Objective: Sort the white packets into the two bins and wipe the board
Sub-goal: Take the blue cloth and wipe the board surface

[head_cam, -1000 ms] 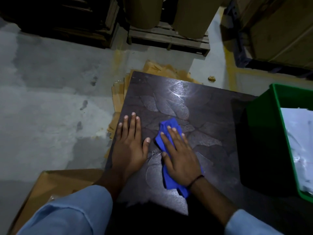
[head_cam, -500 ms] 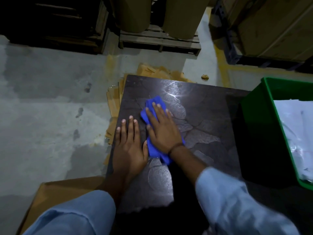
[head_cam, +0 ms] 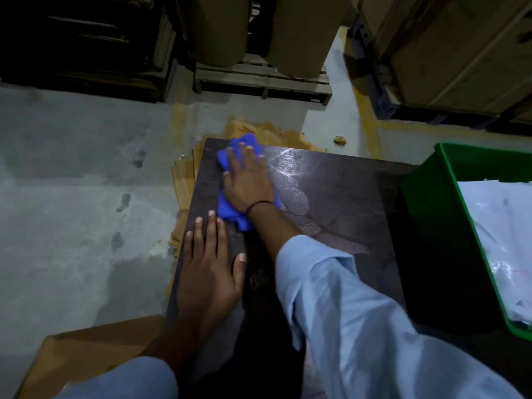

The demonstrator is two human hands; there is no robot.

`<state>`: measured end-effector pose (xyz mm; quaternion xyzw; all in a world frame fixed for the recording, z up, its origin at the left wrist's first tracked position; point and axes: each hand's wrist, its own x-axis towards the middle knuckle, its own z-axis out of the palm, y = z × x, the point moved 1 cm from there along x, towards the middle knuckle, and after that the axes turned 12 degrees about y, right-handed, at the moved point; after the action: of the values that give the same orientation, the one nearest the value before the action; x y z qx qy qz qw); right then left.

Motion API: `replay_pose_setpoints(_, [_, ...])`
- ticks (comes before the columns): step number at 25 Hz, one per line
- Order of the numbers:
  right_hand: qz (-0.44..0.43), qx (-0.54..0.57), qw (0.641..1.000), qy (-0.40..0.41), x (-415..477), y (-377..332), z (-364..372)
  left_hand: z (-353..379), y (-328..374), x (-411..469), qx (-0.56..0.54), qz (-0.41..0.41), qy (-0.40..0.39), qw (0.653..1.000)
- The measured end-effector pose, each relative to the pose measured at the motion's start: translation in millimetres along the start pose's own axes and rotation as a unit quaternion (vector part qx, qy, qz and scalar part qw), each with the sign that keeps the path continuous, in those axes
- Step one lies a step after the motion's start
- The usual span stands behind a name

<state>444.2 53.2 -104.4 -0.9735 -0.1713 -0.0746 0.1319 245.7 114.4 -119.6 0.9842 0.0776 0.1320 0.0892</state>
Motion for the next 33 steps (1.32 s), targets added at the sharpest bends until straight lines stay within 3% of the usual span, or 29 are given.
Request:
replay_pose_setpoints(2, [-0.050,0.020,0.998,-0.020,-10.6,-17.9,2.9,-2.0,0.9,0.1,-0.002,0.000,0.003,1.000])
replay_pose_setpoints(4, [-0.028,0.014,1.000,-0.003,-18.7,13.1,-5.9,-3.5,3.9,-0.5,-0.006,0.004,0.013,1.000])
replay_pose_setpoints(9, [0.181,-0.049,0.981,0.056,-41.6,176.3,-52.5,-5.1,2.1,-1.4,-0.010,0.003,0.012,1.000])
replay_pose_setpoints(11, [0.243,-0.053,0.966,0.067,-50.3,179.5,-56.8,-4.4,2.2,-2.0,-0.012,0.000,0.008,1.000])
replay_pose_setpoints(12, [0.223,-0.050,0.972,0.063,-58.4,160.1,-52.9,-5.0,3.0,-2.3,-0.018,0.002,0.004,1.000])
replay_pose_setpoints(16, [0.009,0.003,1.000,0.015,-146.2,82.6,-50.8,-5.6,4.4,-0.2,-0.002,-0.001,-0.026,1.000])
replay_pose_setpoints(18, [0.012,0.009,1.000,0.025,-186.8,101.7,-67.8,-3.6,18.7,9.6,-0.005,0.013,-0.038,0.999])
replay_pose_setpoints(21, [0.101,-0.023,0.992,0.068,-193.5,166.2,-79.3,15.2,69.7,46.6,-0.044,0.100,-0.050,0.993])
replay_pose_setpoints(25, [0.171,-0.064,0.980,0.076,-126.9,229.0,-74.5,40.2,117.3,81.2,-0.038,0.113,-0.059,0.991])
replay_pose_setpoints(29, [0.228,-0.062,0.970,0.065,-34.9,255.4,-67.3,47.3,115.6,79.3,-0.031,0.115,-0.039,0.992])
replay_pose_setpoints(31, [0.178,-0.042,0.981,0.062,-26.8,218.9,-57.7,47.3,116.6,81.1,-0.031,0.117,-0.036,0.992])
replay_pose_setpoints(33, [0.040,-0.003,0.999,0.023,-61.5,185.9,-53.2,46.6,118.8,80.8,-0.027,0.122,-0.039,0.991])
